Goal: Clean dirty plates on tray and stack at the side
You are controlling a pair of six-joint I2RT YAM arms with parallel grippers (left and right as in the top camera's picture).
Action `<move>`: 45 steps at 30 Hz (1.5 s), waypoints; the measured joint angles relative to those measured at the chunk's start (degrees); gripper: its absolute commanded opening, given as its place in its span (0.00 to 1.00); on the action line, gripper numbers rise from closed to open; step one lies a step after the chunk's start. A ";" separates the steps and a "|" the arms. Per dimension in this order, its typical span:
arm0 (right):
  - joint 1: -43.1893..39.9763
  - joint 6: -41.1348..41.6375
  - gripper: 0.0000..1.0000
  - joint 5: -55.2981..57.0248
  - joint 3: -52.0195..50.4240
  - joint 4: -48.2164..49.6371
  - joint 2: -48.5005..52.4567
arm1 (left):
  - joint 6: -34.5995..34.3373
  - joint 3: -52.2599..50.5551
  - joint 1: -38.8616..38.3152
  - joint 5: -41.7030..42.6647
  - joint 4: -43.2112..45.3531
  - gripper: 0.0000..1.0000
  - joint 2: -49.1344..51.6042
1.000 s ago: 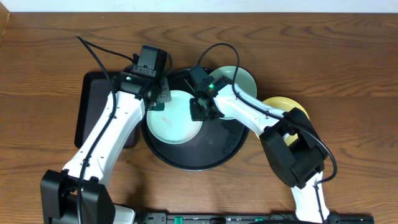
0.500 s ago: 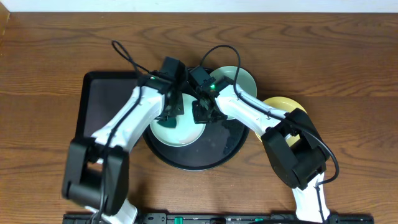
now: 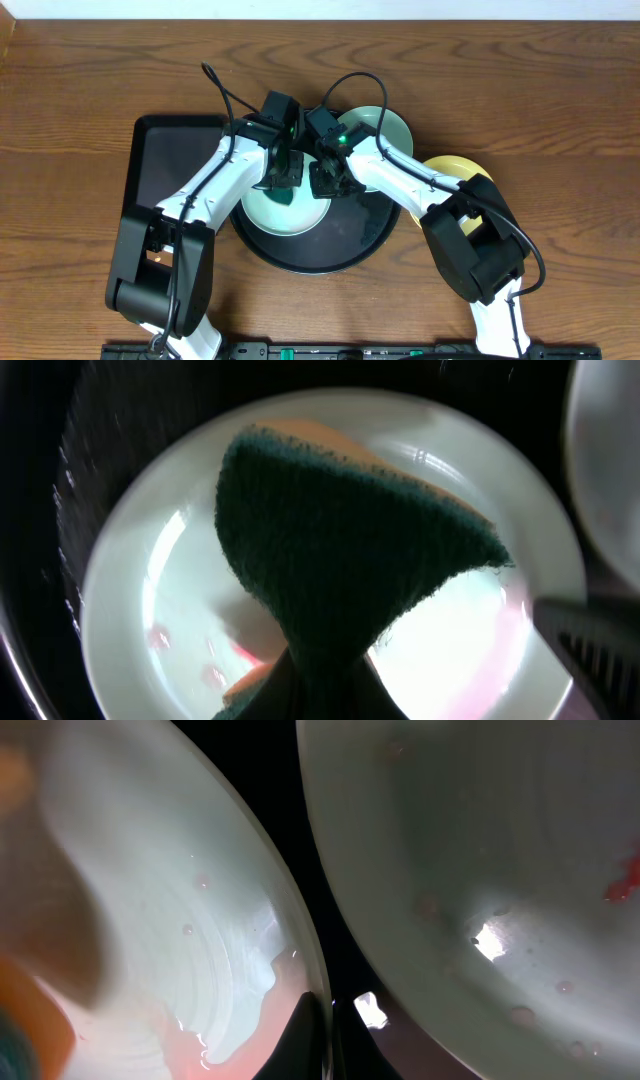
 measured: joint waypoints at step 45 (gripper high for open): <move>0.00 -0.46 0.01 1.01 -0.20 0.15 -0.11 | -5.81 -1.18 -0.11 -6.95 0.24 0.07 3.21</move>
